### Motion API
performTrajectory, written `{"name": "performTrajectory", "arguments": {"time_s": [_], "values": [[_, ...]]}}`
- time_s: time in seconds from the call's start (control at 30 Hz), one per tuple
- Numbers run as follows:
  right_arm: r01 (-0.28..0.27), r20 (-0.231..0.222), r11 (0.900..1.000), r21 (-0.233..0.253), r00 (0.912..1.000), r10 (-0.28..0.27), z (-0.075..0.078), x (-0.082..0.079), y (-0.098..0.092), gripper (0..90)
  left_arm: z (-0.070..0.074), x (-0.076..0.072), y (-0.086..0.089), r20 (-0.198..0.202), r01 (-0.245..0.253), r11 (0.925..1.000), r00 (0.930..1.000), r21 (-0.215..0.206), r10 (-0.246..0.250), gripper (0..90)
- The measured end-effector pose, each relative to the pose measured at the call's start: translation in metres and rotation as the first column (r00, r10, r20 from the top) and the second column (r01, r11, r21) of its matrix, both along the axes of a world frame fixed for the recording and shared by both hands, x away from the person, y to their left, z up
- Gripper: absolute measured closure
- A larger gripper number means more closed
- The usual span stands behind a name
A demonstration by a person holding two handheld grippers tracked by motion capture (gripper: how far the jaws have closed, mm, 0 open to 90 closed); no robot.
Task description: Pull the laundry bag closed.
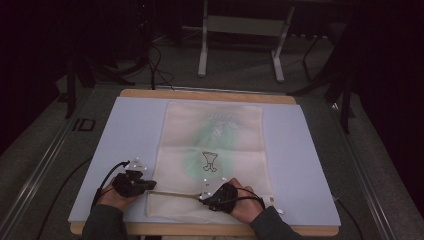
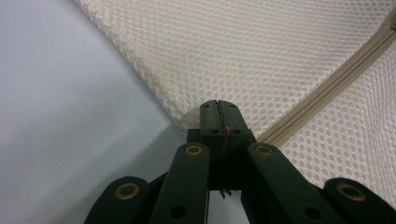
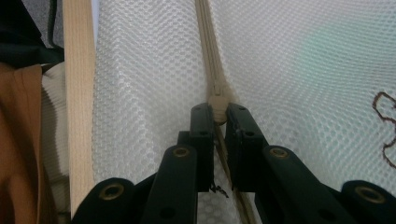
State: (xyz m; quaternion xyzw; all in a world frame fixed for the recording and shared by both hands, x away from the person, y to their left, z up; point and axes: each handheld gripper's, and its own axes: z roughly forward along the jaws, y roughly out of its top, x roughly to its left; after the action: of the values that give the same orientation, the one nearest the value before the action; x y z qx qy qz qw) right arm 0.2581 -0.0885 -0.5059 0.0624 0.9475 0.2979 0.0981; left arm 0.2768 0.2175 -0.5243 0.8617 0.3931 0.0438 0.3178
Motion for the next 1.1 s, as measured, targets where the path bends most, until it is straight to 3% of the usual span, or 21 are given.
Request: {"name": "performTrajectory", "arguments": {"time_s": [1.1], "values": [[0.041,-0.005,0.999,-0.022,0.9991,-0.041,-0.001,-0.002,-0.033,82.1,0.000,0.000,0.000,0.001,-0.002,1.0000,1.0000,-0.002,0.002,89.6]]}}
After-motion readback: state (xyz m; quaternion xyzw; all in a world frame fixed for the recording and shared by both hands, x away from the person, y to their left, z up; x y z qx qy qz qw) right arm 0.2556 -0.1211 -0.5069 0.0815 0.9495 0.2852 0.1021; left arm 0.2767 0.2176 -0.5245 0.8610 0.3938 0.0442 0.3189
